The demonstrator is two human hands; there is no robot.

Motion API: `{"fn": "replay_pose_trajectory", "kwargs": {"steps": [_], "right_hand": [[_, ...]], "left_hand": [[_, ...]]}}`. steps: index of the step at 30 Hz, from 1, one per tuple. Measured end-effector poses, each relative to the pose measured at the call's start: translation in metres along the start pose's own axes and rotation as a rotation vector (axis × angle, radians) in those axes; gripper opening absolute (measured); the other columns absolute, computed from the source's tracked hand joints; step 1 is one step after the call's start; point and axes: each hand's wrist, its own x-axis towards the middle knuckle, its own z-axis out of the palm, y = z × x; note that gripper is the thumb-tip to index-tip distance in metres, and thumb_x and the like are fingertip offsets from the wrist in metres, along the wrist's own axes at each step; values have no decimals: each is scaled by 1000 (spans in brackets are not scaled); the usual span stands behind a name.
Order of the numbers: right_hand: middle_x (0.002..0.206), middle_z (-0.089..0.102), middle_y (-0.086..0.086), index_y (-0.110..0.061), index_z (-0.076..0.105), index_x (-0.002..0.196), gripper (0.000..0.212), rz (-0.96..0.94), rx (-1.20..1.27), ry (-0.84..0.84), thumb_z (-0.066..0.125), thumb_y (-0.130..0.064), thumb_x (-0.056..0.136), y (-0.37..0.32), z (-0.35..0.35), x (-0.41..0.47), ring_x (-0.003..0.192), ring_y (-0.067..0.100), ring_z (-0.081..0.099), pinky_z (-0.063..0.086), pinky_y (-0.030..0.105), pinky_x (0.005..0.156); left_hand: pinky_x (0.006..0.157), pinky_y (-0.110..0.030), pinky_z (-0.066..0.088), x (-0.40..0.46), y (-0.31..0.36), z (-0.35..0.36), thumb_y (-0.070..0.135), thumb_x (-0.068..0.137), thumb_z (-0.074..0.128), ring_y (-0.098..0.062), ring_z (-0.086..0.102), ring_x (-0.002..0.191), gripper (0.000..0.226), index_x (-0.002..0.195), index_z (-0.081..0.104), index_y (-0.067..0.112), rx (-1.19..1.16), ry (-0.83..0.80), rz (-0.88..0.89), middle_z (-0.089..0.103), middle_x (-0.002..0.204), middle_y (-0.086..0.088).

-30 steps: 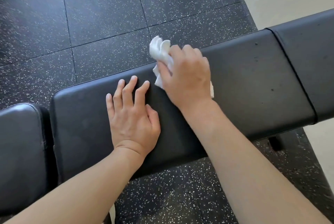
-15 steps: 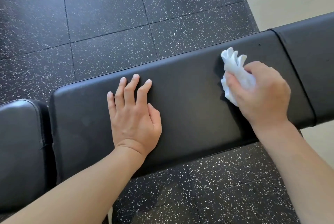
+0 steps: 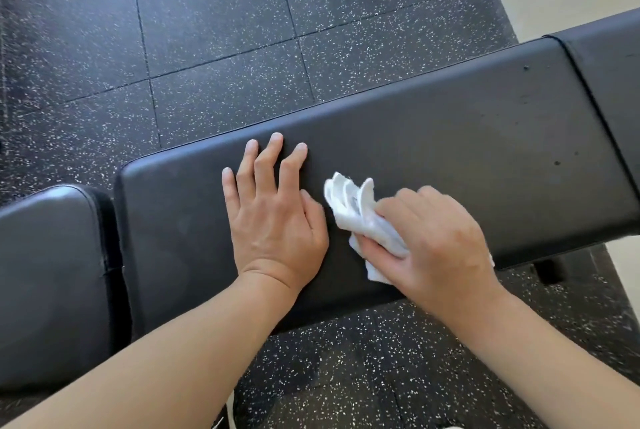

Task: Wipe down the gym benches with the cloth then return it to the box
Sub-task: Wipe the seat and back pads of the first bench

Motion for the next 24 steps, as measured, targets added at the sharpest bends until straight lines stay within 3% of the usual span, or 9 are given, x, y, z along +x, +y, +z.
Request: {"fn": "replay_pose_trajectory", "kwargs": {"steps": [2, 6, 11, 16, 21, 24], "right_hand": [[69, 43, -2, -12, 67, 80, 33, -21, -24, 9, 71, -40, 96, 26, -20, -18, 64, 21, 33, 34, 38, 56], [68, 49, -2, -13, 69, 83, 35, 119, -60, 98, 65, -44, 99, 57, -33, -7, 62, 23, 39, 36, 35, 59], [76, 60, 2, -16, 63, 85, 29, 318, -93, 147, 66, -44, 91, 55, -1, 82, 72, 30, 54, 40, 37, 62], [94, 69, 5, -18, 65, 100, 33, 293, -83, 109, 60, -49, 90, 51, 25, 146, 90, 34, 60, 37, 39, 70], [82, 64, 9, -12, 67, 92, 31, 234, -22, 155, 69, -43, 89, 27, 14, 89, 76, 36, 56, 46, 46, 66], [76, 53, 3, -13, 67, 89, 30, 132, 5, 89, 70, -42, 94, 7, 0, 15, 69, 28, 45, 41, 46, 61]], "left_hand": [[126, -63, 18, 0, -1, 1, 23, 91, 46, -34, 28, 156, 56, 147, 50, 23, 8, 15, 7, 41, 162, -5], [125, -63, 19, 0, 0, 1, 24, 90, 47, -35, 29, 155, 57, 147, 50, 23, 19, 19, 3, 41, 161, -5], [126, -62, 17, 0, 1, -1, 21, 90, 48, -35, 29, 155, 57, 147, 52, 21, 5, 16, -4, 42, 161, -6], [126, -62, 18, 0, 4, -2, 20, 90, 47, -36, 30, 155, 58, 147, 53, 19, 0, 16, -9, 42, 161, -7], [126, -61, 17, 0, 4, -1, 21, 90, 46, -35, 28, 156, 58, 148, 52, 20, -4, 12, -14, 41, 161, -6], [126, -61, 16, 0, 3, -1, 21, 91, 45, -34, 28, 156, 57, 148, 52, 21, 0, 11, -9, 41, 162, -5]]}}
